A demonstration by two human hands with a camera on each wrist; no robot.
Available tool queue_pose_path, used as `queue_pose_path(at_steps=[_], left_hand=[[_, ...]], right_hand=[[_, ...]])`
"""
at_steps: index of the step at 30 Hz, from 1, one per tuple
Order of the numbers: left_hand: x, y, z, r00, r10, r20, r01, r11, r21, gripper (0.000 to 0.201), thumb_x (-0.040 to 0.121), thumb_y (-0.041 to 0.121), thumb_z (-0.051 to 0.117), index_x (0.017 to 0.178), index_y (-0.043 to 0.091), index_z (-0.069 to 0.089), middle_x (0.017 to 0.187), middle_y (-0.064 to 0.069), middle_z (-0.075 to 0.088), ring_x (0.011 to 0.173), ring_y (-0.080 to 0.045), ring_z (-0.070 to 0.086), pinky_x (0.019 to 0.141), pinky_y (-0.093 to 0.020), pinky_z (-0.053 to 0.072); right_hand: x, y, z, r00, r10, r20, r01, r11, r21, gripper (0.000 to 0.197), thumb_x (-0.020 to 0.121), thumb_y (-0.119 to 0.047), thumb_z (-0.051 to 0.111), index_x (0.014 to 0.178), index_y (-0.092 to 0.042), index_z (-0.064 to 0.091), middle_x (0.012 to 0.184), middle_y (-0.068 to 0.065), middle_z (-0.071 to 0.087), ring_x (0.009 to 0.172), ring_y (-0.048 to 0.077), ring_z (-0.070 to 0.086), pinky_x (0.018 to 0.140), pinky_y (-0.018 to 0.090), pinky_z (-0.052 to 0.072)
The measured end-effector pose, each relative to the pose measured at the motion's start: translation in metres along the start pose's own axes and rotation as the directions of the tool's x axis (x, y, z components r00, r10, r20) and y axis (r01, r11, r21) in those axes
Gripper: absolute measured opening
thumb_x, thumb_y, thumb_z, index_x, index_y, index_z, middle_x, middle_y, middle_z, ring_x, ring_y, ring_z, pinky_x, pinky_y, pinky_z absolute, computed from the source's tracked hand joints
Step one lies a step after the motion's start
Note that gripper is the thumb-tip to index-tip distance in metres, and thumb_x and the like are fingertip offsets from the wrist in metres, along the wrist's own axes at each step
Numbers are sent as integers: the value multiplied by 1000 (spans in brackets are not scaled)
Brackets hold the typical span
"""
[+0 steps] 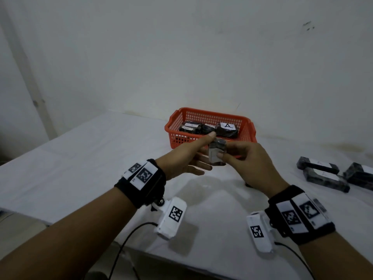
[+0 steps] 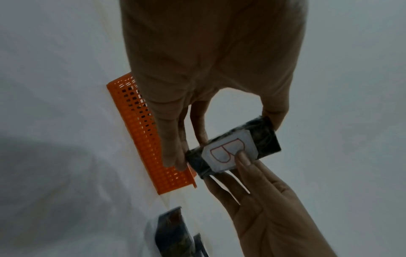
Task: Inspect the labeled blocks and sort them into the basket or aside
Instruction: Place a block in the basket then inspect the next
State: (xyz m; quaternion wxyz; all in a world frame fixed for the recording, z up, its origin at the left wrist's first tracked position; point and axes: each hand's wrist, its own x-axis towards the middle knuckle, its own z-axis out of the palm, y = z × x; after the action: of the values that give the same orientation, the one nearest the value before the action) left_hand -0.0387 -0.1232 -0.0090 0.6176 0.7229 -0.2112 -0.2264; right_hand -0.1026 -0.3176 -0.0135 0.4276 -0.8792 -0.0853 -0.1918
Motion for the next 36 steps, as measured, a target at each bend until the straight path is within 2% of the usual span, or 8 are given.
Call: queue_pose_path(at_steps=[3,6,11,16,20,27,31,36], left_hand=[[22,9,-16,994,-13,-106,34,979,200,69,96,71,39,116,12,69,110,-7,75,102,-25,72,85,-37,58],[51,15,-46,963,57,-262,45,929,367,49,98,51,58,109,7,74,102,-6,77,93,-20,71,79,-32,55],[101,30,-96,892,130,-433,188,764,617,32,90,37,67,103,10,78,100,-9,76,90,-22,69,78,-33,57],[146,26,-124,873,30,-487,333,692,640,28,88,34,66,88,5,66,85,-8,69,66,-17,61,52,-24,42],[172,14,-129,855,-12,-519,386,683,620,35,94,31,65,71,12,46,72,-2,56,59,-14,52,50,-23,41],[202,-17,-137,850,-19,-527,377,721,581,36,99,33,59,120,3,60,113,-16,67,71,-18,60,57,-26,46],[210,-27,-139,834,2,-551,390,705,593,44,102,32,55,130,-1,53,132,-20,62,111,-35,65,77,-32,48],[217,-34,-140,829,7,-559,402,686,606,49,100,35,60,133,1,48,135,-20,60,116,-34,64,90,-39,53]], right_hand=[[26,11,2,991,126,-36,-122,988,90,21,94,-26,73,113,-16,76,99,-7,79,89,6,77,79,27,64],[64,28,4,951,305,-54,-288,934,211,30,90,-26,79,114,-9,74,102,6,80,87,22,80,81,47,65],[125,35,6,893,447,-52,-418,866,274,7,86,-11,83,85,-10,76,87,14,79,76,33,78,76,47,65],[178,45,22,814,581,-3,-558,783,275,21,86,-3,80,96,14,73,83,25,77,58,30,74,50,31,57],[208,59,40,757,653,18,-647,746,158,17,85,-3,81,85,11,72,70,20,72,53,28,71,62,41,65],[233,78,68,710,687,155,-660,726,-193,20,89,-23,80,95,-5,74,86,7,76,89,24,76,90,38,62],[231,80,76,700,689,190,-607,714,-349,49,100,-21,66,144,-4,56,150,15,56,139,31,53,114,38,45],[234,89,80,714,682,158,-598,711,-370,57,98,-20,68,145,7,48,150,20,54,138,36,53,114,42,44]])
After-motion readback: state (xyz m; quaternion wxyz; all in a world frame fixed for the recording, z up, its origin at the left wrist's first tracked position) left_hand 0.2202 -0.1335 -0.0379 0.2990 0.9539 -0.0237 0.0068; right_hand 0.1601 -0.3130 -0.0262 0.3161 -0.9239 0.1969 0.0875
